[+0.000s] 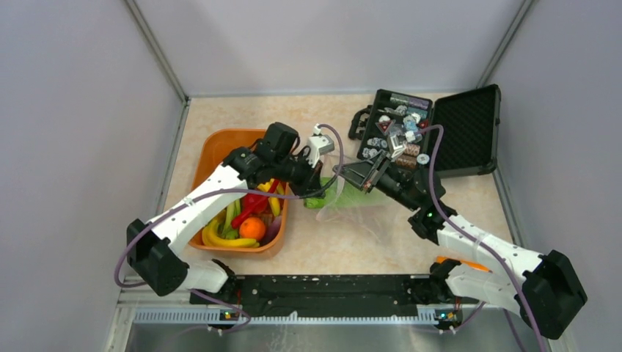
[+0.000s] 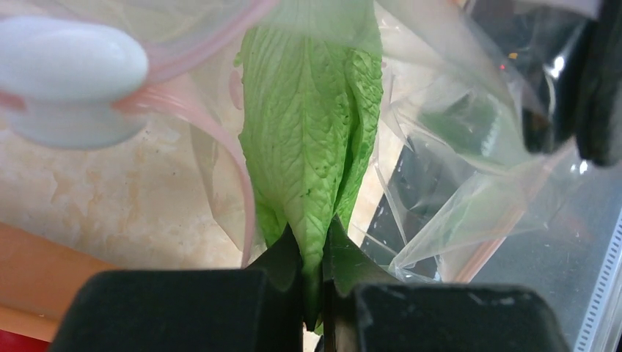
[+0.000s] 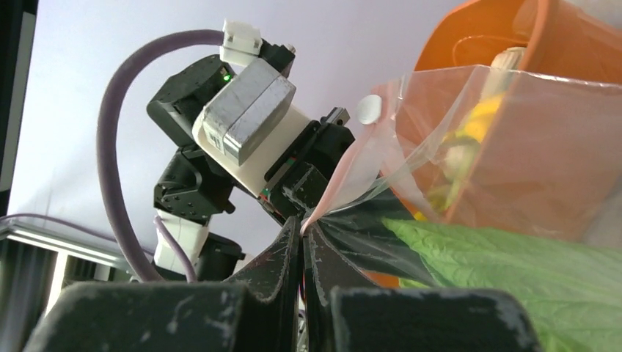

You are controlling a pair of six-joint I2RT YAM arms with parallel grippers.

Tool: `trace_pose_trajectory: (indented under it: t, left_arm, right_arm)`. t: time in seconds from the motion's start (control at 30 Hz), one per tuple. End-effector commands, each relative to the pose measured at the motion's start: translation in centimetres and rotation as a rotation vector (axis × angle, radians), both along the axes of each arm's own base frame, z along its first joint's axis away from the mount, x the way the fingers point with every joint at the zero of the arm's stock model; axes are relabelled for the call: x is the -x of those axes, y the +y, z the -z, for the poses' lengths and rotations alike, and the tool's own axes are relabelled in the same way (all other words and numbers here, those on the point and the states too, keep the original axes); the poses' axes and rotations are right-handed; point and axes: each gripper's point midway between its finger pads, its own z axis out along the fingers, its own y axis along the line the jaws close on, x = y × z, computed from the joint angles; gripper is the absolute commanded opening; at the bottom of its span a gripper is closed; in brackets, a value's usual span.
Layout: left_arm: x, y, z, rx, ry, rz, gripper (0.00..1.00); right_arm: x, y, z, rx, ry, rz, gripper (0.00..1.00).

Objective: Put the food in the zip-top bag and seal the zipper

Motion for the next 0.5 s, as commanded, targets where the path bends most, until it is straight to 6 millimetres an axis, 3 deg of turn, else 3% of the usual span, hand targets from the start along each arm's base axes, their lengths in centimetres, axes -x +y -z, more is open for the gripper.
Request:
trace_pose_trajectory:
  t: [0.0, 0.1, 0.23, 0.47]
  left_arm:
    - [-1.6, -0.5, -0.4, -0.008, -0.027, -0.066, 0.00]
    - [-2.6, -0.3, -1.2, 0.017, -0.026, -0.181, 0.00]
    - [-2.6, -1.5, -3.3, 0.182, -0.036, -0.229, 0.00]
    - [-3.8, -2.1, -5.4, 0.315, -0.029, -0.341, 0.00]
  right_arm:
    - [0.2, -0.5, -1.3, -0.053, -0.040, 0.003, 0.00]
    - [0.1, -0.7, -1.0, -0.052, -0.029, 0.016, 0.00]
    - [0.0, -0.7, -1.0, -0.051, -0.028, 0.019, 0.00]
    - [-0.2, -0.5, 0.0, -0.051, 0.008, 0.014, 0.00]
